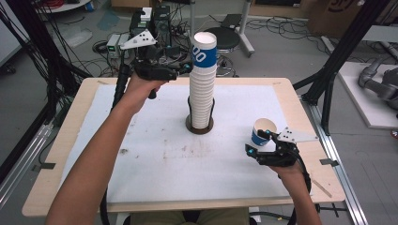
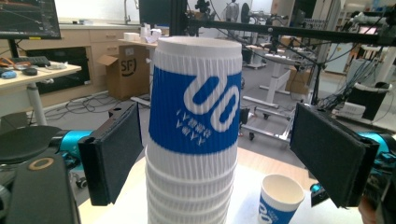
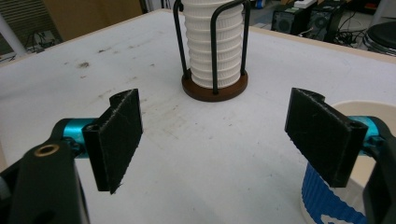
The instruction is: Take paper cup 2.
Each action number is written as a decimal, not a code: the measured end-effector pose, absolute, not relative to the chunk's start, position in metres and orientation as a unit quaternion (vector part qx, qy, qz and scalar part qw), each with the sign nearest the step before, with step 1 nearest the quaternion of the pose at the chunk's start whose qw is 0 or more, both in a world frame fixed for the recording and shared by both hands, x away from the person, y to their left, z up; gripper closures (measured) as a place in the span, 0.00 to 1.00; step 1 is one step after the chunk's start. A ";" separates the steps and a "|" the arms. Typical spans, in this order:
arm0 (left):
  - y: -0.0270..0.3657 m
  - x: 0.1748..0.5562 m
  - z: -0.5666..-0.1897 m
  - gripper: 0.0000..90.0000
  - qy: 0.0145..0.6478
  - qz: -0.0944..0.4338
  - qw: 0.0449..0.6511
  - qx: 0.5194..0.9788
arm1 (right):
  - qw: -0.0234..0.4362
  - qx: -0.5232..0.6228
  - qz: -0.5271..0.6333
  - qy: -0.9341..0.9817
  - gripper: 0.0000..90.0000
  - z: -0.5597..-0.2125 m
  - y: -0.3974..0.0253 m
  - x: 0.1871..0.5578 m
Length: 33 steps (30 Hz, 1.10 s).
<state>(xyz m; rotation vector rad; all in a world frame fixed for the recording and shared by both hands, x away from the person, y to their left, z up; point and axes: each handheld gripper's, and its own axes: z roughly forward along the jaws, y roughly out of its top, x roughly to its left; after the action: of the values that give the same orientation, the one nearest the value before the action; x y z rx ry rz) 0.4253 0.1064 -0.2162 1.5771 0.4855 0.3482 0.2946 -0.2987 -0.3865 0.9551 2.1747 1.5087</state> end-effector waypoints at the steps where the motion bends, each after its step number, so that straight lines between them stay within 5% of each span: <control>1: 0.104 0.427 -0.215 0.19 0.215 0.156 0.662 0.701 | 0.164 0.334 0.529 0.762 0.22 -0.387 -0.299 0.295; 22: 0.057 0.458 -0.207 0.19 0.240 0.172 0.625 0.722 | 0.158 0.333 0.531 0.763 0.22 -0.388 -0.299 0.296; 33: 0.051 0.459 -0.204 0.27 0.245 0.176 0.618 0.726 | 0.156 0.335 0.530 0.763 0.22 -0.389 -0.300 0.295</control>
<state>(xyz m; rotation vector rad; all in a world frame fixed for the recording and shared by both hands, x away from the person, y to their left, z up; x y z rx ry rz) 0.4592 0.0513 -0.2037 1.6703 0.5648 0.4052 0.2951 -0.3000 -0.3886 0.9595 2.1853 1.5187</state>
